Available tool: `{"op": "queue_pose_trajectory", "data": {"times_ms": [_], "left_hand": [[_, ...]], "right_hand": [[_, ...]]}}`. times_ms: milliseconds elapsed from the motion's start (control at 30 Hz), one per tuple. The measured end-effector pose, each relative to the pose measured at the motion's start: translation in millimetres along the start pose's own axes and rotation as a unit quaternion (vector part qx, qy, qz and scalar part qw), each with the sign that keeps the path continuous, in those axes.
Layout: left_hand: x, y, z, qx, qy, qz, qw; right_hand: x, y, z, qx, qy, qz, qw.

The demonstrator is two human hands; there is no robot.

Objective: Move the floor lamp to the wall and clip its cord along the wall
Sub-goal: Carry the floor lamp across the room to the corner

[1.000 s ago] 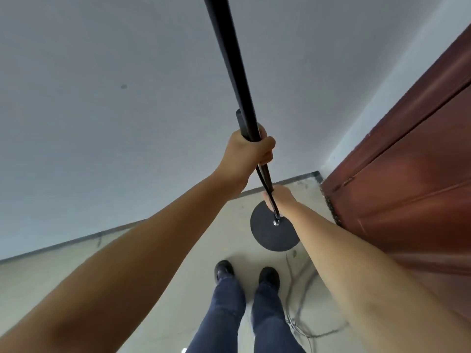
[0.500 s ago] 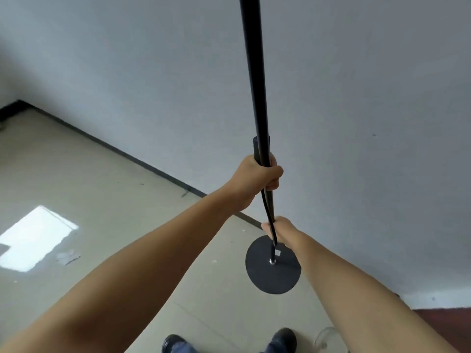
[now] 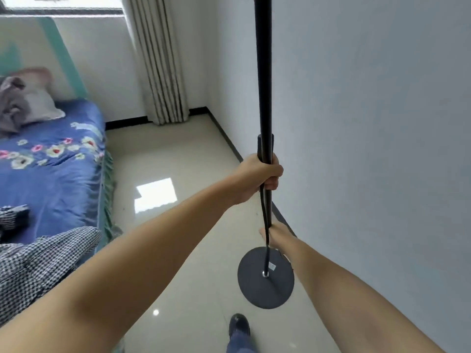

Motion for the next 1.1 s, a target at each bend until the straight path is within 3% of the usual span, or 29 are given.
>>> {"op": "queue_pose_trajectory", "data": {"times_ms": [233,467,633,867,1100], "left_hand": [[-101,170,-26,-0.017,-0.005,-0.078,0.997],[-224,310,-76,-0.043,-0.001,-0.152,0.987],[-312,399,-110,-0.054,-0.009,-0.151,0.987],[-470,537,-122,-0.053,0.008,-0.121,0.991],[-627,651,-165,-0.050,0.024,-0.085,0.995]], "right_hand": [[-140,-65,160,0.049,0.101,0.081,0.990],[-279,-86,315,0.104,0.144,0.134,0.975],[-371,-95,410,0.106,0.148,0.142,0.973],[-530,-109,531,0.085,0.124,0.146,0.978],[-678,-93,649,0.019,0.024,0.073,0.997]]}}
Point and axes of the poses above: each hand's wrist, its own x-axis away from the middle knuckle, its own y-axis out of the back of the hand, z = x × y, the point moved 7 cm from there along -x, towards the middle knuckle
